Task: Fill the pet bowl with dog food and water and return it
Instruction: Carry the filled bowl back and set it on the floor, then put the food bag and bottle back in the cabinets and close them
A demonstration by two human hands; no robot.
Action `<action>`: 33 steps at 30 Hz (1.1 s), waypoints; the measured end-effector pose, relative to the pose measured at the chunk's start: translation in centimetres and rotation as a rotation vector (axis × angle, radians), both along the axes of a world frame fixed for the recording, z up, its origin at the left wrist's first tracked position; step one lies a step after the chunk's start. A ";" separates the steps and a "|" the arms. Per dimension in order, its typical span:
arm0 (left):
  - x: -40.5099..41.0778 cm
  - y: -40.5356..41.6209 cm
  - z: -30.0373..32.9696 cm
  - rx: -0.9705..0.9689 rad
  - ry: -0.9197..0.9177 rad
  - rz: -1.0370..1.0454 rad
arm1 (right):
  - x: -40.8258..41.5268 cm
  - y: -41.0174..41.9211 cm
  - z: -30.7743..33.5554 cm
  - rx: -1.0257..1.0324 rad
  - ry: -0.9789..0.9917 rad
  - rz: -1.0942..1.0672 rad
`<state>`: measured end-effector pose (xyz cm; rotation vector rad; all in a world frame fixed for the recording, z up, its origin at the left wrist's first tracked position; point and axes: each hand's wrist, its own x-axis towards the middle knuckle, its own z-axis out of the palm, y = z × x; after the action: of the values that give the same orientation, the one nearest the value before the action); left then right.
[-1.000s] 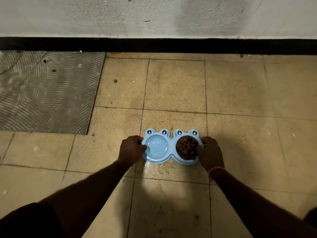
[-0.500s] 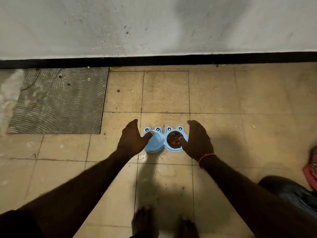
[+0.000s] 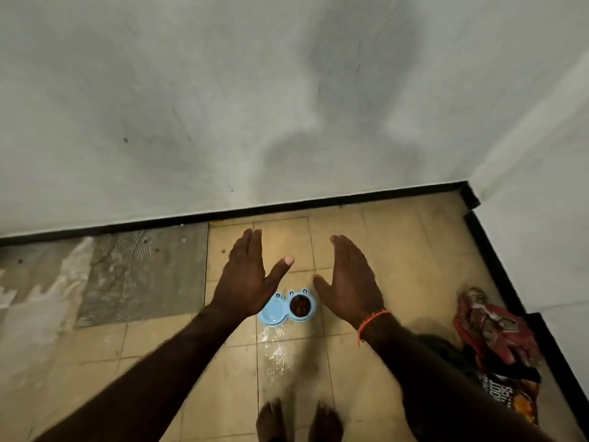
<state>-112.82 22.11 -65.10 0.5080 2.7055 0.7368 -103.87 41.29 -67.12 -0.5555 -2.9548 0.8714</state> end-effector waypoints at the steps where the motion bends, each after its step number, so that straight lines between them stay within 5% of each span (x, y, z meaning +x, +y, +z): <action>1: 0.3 0.6 3.0 0.020 0.034 -0.024 | 0.6 0.4 2.9 0.011 0.031 -0.010; 14: 6.7 8.2 30.0 0.357 0.350 -0.410 | 14.2 4.4 31.6 0.265 0.467 -0.418; 21: 12.6 12.0 37.1 0.509 0.411 -0.773 | 25.1 1.8 38.8 0.401 0.614 -0.779; 33: 30.6 15.8 43.0 0.782 0.338 -1.338 | 45.1 -8.4 44.4 0.746 0.593 -1.319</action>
<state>-82.26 37.86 -22.08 2.3688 1.4767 1.2029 -58.72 32.89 -22.76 -1.4713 -1.5516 -0.1949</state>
